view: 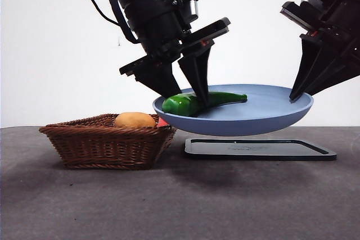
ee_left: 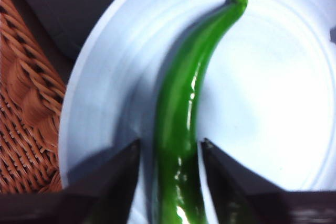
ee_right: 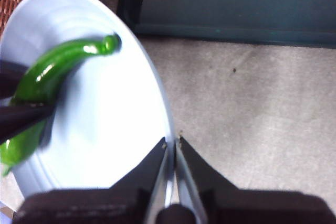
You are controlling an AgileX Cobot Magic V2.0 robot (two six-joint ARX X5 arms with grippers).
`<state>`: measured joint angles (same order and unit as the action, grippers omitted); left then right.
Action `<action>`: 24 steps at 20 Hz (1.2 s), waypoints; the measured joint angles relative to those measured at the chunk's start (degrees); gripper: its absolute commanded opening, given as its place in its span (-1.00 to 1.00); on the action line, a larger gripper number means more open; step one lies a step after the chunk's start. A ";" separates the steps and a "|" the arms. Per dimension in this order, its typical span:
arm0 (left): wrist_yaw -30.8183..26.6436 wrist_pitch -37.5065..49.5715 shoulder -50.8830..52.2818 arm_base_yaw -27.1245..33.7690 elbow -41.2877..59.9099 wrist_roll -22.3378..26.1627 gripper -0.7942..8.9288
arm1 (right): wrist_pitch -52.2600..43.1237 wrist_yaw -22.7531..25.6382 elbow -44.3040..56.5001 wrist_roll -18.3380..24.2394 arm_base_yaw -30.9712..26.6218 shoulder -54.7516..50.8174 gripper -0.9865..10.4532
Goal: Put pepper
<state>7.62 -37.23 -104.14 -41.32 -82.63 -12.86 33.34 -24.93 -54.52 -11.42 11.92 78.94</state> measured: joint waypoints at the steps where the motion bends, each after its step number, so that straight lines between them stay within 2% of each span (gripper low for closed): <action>1: 0.02 0.00 0.00 -0.04 0.00 0.02 -0.33 | 0.00 0.00 0.00 0.00 0.00 0.02 -0.82; 6: 0.76 -0.66 0.79 -0.07 0.00 0.22 -0.33 | 0.31 -0.02 0.00 0.00 0.00 0.00 -0.82; 12: 1.68 -2.14 7.87 -0.07 0.00 0.85 -0.33 | 1.31 -0.11 0.00 -0.57 -0.11 0.02 -0.82; 17: 1.73 -5.09 15.72 -0.07 0.00 2.27 -0.33 | -0.85 0.00 -0.26 -2.27 -4.17 0.74 -0.82; 24: 1.75 -5.73 28.35 -0.07 0.00 2.84 -0.33 | -1.27 0.28 -12.11 -3.23 -10.38 15.32 -0.82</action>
<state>9.37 -42.96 -75.79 -41.39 -82.63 -10.02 32.08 -24.64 -66.63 -14.66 1.54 94.26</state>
